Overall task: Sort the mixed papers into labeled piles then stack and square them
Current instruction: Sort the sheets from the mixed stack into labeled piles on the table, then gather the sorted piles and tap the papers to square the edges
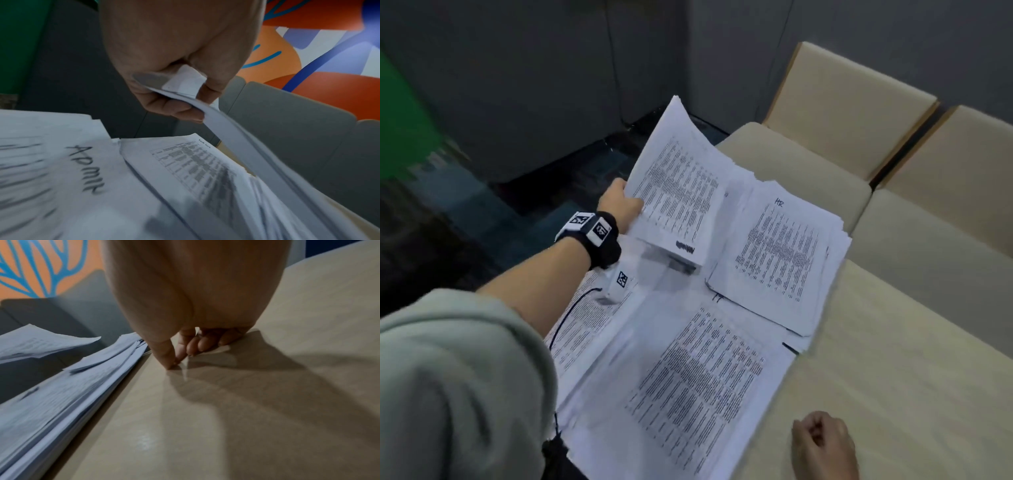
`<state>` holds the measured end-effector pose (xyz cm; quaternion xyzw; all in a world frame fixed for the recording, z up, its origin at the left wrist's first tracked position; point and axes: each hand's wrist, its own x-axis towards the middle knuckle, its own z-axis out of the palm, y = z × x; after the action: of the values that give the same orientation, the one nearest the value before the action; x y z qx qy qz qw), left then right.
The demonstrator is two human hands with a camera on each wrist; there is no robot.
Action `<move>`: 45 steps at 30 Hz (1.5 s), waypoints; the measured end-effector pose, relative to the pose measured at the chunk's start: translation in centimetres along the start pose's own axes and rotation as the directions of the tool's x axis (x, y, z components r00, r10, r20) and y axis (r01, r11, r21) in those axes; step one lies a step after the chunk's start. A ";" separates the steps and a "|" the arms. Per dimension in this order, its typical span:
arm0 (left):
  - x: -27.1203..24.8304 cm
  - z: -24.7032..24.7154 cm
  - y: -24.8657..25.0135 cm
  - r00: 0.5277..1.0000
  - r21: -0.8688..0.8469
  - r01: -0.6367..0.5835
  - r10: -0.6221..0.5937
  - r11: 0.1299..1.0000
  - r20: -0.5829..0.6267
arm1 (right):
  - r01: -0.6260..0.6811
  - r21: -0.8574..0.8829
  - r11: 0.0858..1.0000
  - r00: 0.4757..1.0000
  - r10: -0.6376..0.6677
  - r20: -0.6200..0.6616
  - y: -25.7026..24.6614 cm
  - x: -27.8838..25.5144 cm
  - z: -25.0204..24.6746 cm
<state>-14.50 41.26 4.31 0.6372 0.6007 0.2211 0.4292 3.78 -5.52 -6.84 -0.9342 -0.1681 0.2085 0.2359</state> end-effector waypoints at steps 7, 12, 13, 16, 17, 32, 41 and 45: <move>8.4 2.7 -1.1 0.991 0.248 -0.076 0.045 0.966 0.128 | 0.052 0.054 0.997 0.994 -0.047 -0.102 -2.3 -0.6 0.1; 9.2 4.5 -1.7 0.994 0.558 -0.040 0.091 0.829 -0.063 | -0.033 0.073 0.997 0.997 0.037 -0.063 -0.5 0.9 0.9; 8.7 4.7 -1.7 0.982 0.583 -0.011 0.119 0.812 -0.148 | -0.040 0.057 0.998 0.998 0.042 -0.045 -0.1 1.0 1.0; 5.5 5.0 -1.7 0.938 0.529 -0.098 0.256 0.843 -0.234 | -0.056 0.015 0.998 0.997 0.055 0.048 0.7 1.4 0.9; 4.0 5.0 -1.9 0.935 0.490 -0.157 0.289 0.857 -0.207 | -0.062 -0.015 0.998 0.995 0.063 0.071 0.9 1.5 0.9; -19.6 7.8 -10.5 0.911 0.403 -0.225 0.045 0.887 0.409 | -0.441 0.535 0.721 0.876 0.215 0.432 -8.3 -3.5 2.3; -23.2 9.4 -10.0 0.921 0.428 -0.138 -0.044 0.893 0.388 | -0.371 0.547 0.751 0.922 0.226 0.315 -7.8 -4.5 2.2; -25.6 10.1 -9.9 0.947 0.605 -0.149 -0.063 0.782 0.315 | -0.396 0.524 0.754 0.907 0.233 0.350 -6.1 -5.3 0.9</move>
<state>-16.76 13.06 -3.11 0.7834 0.5478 -0.0850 0.2811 -2.50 -2.29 -2.79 -0.7945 0.0350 0.4090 0.4476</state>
